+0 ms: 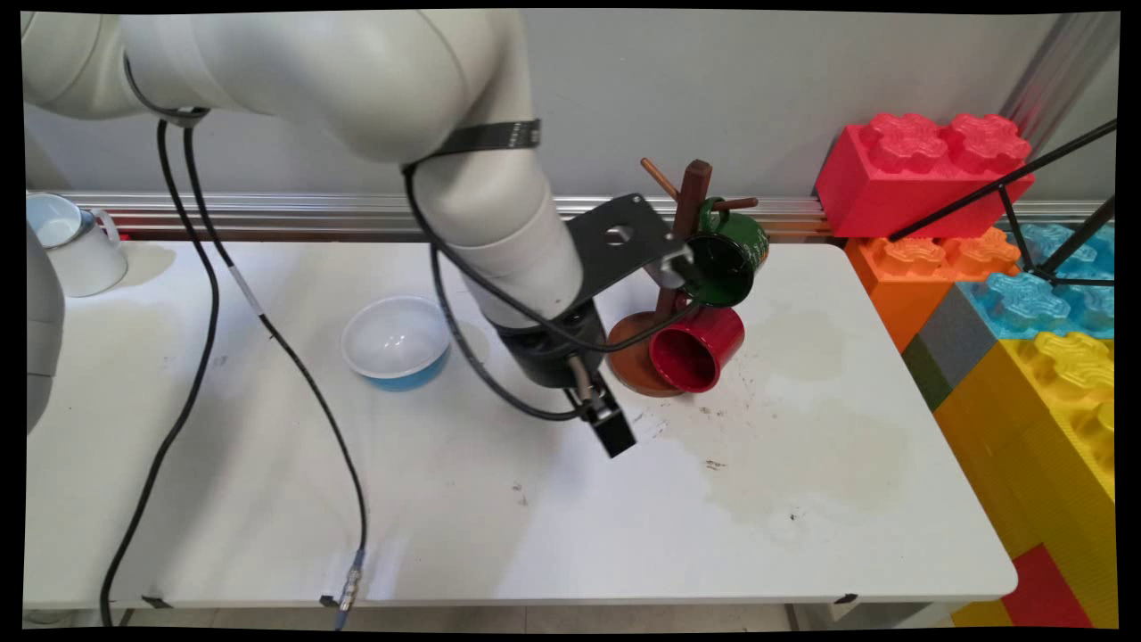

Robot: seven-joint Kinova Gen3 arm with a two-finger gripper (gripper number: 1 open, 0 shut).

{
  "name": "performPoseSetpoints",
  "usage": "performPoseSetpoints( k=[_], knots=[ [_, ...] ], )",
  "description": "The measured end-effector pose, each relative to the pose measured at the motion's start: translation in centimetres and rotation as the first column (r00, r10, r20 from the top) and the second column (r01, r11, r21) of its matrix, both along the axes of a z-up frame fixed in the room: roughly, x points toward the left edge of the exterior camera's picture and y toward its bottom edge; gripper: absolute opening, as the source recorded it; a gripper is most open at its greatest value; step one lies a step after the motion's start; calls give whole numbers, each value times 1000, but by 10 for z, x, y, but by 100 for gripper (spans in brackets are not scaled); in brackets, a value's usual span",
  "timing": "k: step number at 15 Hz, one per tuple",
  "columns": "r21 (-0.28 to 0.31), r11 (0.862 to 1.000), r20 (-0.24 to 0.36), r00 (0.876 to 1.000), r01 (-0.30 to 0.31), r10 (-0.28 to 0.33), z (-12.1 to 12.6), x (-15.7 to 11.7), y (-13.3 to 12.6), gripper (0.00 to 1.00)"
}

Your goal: Pick up the green mug from the rack

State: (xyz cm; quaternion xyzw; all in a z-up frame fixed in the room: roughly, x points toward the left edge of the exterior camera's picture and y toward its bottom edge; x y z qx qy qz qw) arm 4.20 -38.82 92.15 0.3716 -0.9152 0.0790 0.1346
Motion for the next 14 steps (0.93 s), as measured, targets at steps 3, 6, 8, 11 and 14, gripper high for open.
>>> performPoseSetpoints(
  k=[3, 6, 8, 11, 14],
  knots=[
    [-7, 997, -25, 997, -78, 77, 1, -12, -1, 100],
    [-10, 990, -58, 989, -138, 137, 3, -21, 0, 100],
    [-15, 979, -102, 974, -204, 201, 5, -27, 3, 100],
    [-44, 960, -165, 950, -275, 265, 10, -33, 5, 100],
    [-63, 950, -213, 934, -307, 288, 13, -38, 6, 100]
  ],
)
